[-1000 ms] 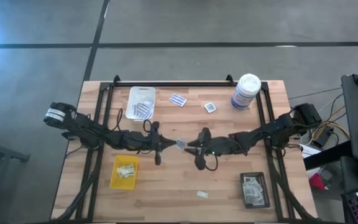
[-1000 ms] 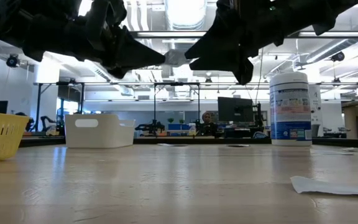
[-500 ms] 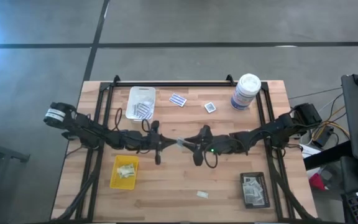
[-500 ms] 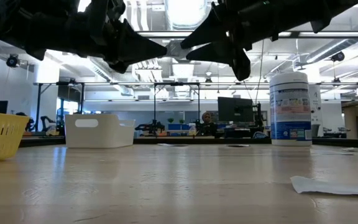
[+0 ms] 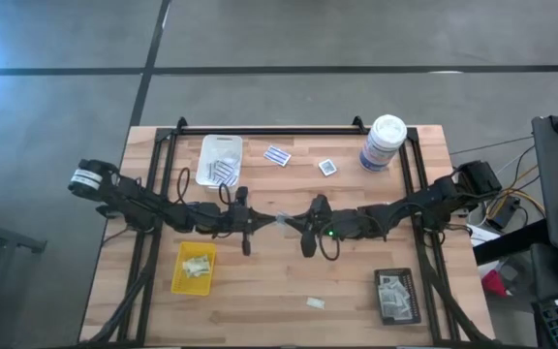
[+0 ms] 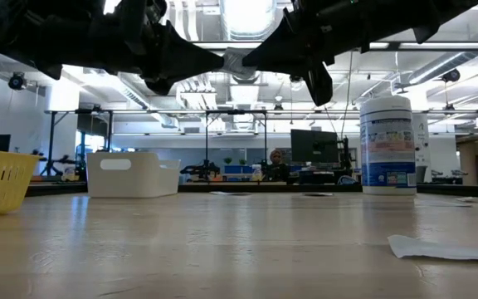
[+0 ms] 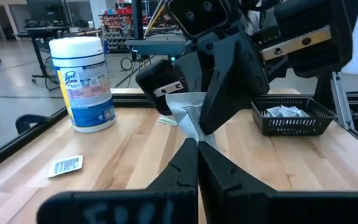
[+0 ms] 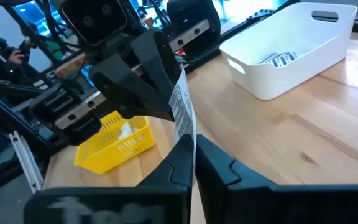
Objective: Pick & Place First Aid Supplies
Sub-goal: Put the towelette pack into the black bin
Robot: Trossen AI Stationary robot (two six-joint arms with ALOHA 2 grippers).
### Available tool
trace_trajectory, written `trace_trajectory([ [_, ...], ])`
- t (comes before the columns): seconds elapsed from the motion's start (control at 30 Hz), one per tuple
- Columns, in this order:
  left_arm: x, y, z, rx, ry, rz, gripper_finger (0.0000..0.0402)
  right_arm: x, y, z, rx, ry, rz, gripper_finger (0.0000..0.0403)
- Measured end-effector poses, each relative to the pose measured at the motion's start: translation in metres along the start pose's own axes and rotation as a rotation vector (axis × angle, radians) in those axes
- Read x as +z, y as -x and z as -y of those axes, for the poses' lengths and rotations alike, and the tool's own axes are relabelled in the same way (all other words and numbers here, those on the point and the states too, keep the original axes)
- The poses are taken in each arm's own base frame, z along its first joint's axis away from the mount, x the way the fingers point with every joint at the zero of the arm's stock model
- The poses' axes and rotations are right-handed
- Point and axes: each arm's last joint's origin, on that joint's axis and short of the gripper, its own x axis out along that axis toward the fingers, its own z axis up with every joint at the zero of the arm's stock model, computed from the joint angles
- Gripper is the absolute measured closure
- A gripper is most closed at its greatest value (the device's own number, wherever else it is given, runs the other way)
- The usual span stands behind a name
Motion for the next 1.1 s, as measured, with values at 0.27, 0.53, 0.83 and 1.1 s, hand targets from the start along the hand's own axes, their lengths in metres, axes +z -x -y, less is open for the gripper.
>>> trace_trajectory([
  [0.27, -0.006, 0.000, 0.000, 0.013, 0.003, -0.059, 0.0369, -0.001, 0.000, 0.001, -0.005, 0.045, -0.011, 0.0394],
  [0.53, -0.014, 0.001, -0.001, 0.016, 0.044, -0.137, 0.0300, 0.000, 0.003, 0.013, -0.067, 0.087, -0.111, 0.0394],
  [0.83, -0.022, 0.003, 0.000, -0.013, 0.150, -0.222, 0.0291, 0.019, 0.033, 0.026, -0.054, 0.116, -0.330, 0.0394],
  [1.1, -0.023, 0.003, 0.003, -0.066, 0.200, -0.244, 0.0291, 0.035, 0.076, 0.032, 0.000, 0.090, -0.522, 0.0394],
])
